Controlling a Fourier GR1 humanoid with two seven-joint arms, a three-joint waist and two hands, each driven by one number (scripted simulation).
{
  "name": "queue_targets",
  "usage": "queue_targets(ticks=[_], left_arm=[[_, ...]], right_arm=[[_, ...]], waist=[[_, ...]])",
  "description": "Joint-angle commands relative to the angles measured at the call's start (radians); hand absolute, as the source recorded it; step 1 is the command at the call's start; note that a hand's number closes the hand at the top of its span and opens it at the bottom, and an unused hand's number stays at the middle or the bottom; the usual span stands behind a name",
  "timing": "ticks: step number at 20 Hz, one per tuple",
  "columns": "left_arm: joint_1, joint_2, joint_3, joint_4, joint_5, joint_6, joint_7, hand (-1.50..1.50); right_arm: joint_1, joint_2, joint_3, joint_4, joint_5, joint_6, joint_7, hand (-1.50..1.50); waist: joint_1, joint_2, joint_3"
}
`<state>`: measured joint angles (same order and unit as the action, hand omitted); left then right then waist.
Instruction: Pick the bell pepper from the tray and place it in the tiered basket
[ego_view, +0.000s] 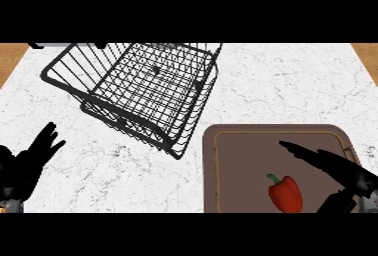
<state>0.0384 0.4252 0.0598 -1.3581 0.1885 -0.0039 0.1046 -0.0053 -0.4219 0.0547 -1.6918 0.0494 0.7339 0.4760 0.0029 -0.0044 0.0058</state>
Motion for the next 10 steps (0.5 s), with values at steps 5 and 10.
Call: queue_targets(ticks=[5,10], left_arm=[[0.008,-0.063,-0.004,-0.021,-0.072,0.019,0.04,0.0],[0.033,-0.065,0.005,-0.034,-0.057,-0.021,0.054,0.0]], right_arm=[[-0.01,0.113,0.05,0.032,0.093,-0.027,0.011,-1.5],[-0.062,0.136,0.054,0.158,0.158,-0.043,-0.064,-1.5]], waist=[[0.0,0.004,-0.006],[0.007,0.005,-0.005]])
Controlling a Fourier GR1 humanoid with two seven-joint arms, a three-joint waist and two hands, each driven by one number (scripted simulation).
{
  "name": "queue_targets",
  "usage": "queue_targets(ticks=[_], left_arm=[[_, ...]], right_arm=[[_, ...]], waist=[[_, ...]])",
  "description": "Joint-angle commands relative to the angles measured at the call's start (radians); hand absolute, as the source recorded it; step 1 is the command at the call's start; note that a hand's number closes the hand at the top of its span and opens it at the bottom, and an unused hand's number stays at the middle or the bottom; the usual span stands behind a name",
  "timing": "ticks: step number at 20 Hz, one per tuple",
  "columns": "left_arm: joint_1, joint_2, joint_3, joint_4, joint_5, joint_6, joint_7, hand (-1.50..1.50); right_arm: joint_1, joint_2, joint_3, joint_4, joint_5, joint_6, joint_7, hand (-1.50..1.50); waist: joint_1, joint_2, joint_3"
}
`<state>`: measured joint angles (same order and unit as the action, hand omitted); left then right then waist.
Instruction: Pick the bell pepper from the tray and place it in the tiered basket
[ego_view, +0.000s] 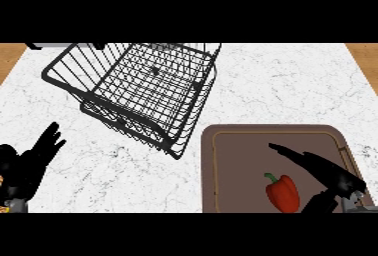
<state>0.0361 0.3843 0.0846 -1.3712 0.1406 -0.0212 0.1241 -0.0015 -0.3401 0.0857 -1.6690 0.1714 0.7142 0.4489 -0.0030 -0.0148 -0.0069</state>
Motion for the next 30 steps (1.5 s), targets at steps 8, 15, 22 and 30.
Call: queue_targets(ticks=[8,15,22,30], left_arm=[[-0.02,-0.051,-0.012,0.008,-0.055,0.038,0.033,0.0],[0.05,-0.014,0.024,-0.032,-0.014,-0.041,0.038,0.0],[0.068,-0.016,0.077,-0.044,-0.024,-0.07,0.015,0.0],[-0.008,-0.008,0.021,-0.019,-0.052,-0.063,0.022,0.0]], right_arm=[[0.028,0.06,0.11,0.011,0.122,-0.023,-0.157,1.5],[0.106,0.106,0.072,-0.045,0.145,-0.128,-0.217,1.5],[0.068,0.08,-0.08,-0.131,0.062,-0.089,-0.102,1.5],[-0.139,0.308,0.22,-0.149,0.56,-0.417,0.243,1.5]], waist=[[0.003,0.015,0.008],[0.003,0.013,0.007],[0.004,0.014,0.007],[0.09,-0.005,-0.029]])
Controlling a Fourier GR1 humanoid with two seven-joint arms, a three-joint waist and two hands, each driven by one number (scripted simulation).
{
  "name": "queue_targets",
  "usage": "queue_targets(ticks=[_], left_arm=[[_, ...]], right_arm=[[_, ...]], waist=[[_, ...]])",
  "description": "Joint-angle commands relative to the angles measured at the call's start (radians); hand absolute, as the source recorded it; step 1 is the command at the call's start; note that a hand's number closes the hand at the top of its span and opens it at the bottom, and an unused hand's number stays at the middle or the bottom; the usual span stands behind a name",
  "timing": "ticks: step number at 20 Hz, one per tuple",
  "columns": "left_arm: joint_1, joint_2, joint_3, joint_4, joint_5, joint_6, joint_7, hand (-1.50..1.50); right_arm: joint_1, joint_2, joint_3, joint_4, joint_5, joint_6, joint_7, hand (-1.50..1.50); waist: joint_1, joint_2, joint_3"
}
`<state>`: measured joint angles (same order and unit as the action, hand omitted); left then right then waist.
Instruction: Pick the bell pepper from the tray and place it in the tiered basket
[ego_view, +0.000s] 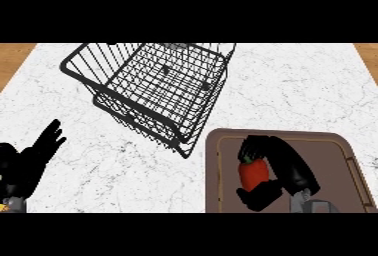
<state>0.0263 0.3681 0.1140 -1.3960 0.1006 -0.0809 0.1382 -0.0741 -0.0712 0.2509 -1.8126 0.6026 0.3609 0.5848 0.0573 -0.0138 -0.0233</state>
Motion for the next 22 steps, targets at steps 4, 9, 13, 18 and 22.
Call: queue_targets(ticks=[4,9,13,18,22], left_arm=[[-0.003,0.001,-0.024,0.01,-0.013,-0.012,0.017,0.0],[-0.009,-0.01,-0.039,0.015,-0.016,-0.015,0.024,0.0],[-0.017,-0.007,-0.047,0.019,-0.022,-0.018,0.025,0.0],[-0.038,-0.02,-0.07,0.014,-0.032,-0.02,0.029,0.0],[-0.065,-0.027,-0.078,0.022,-0.032,-0.021,0.041,0.0]], right_arm=[[-0.169,0.069,0.1,-0.013,0.283,-0.147,0.238,1.5],[-0.307,0.071,0.157,0.001,0.47,-0.221,0.401,1.5],[-0.436,0.071,0.195,0.033,0.598,-0.253,0.54,1.5],[-0.587,0.071,0.207,0.099,0.704,-0.299,0.662,1.5],[-0.69,0.07,0.22,0.142,0.764,-0.301,0.725,1.5]], waist=[[0.035,-0.016,-0.011],[0.047,-0.019,-0.008],[0.066,-0.013,-0.004],[0.091,0.003,0.005],[0.102,0.013,0.008]])
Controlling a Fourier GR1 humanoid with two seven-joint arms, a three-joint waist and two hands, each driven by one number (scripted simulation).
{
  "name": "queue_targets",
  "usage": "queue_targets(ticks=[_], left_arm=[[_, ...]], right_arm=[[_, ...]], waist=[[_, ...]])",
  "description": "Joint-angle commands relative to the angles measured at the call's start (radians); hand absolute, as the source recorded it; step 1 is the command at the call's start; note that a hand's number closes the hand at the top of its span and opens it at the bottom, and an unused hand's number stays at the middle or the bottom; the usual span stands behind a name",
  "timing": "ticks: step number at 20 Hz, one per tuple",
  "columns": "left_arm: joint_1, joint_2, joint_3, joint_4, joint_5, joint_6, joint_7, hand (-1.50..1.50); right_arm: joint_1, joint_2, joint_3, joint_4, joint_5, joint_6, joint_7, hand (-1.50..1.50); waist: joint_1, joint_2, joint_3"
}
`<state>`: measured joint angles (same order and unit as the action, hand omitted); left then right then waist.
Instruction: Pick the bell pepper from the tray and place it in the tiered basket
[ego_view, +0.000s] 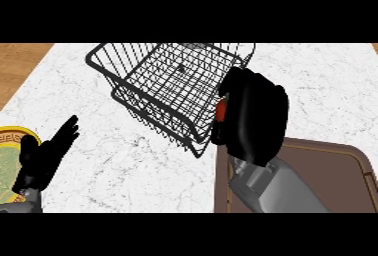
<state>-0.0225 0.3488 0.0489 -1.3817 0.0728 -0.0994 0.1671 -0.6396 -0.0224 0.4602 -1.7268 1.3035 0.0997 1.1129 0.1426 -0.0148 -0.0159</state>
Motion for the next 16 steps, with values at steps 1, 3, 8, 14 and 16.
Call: queue_targets(ticks=[1,3,8,14,16], left_arm=[[-0.014,-0.008,-0.008,0.012,-0.001,-0.003,0.005,0.0],[-0.024,-0.01,-0.016,0.018,-0.011,-0.001,0.004,0.0],[-0.044,-0.015,-0.028,0.012,-0.011,-0.008,0.015,0.0],[-0.059,-0.04,-0.046,0.025,-0.03,0.009,-0.003,0.0],[-0.084,-0.026,-0.037,0.024,-0.02,-0.003,0.02,0.0]], right_arm=[[-0.14,0.021,0.005,0.067,0.081,-0.049,0.207,1.5],[-0.187,0.021,0.005,0.087,0.104,-0.027,0.228,1.5],[-0.279,0.021,-0.036,0.179,0.144,-0.02,0.264,1.5],[-0.384,0.021,-0.109,0.221,0.125,-0.142,0.281,1.5],[-0.432,0.021,-0.135,0.263,0.118,-0.156,0.28,1.5]], waist=[[0.027,0.018,0.001],[0.028,0.022,0.001],[0.047,0.037,0.005],[0.058,0.05,0.01],[0.06,0.052,0.01]])
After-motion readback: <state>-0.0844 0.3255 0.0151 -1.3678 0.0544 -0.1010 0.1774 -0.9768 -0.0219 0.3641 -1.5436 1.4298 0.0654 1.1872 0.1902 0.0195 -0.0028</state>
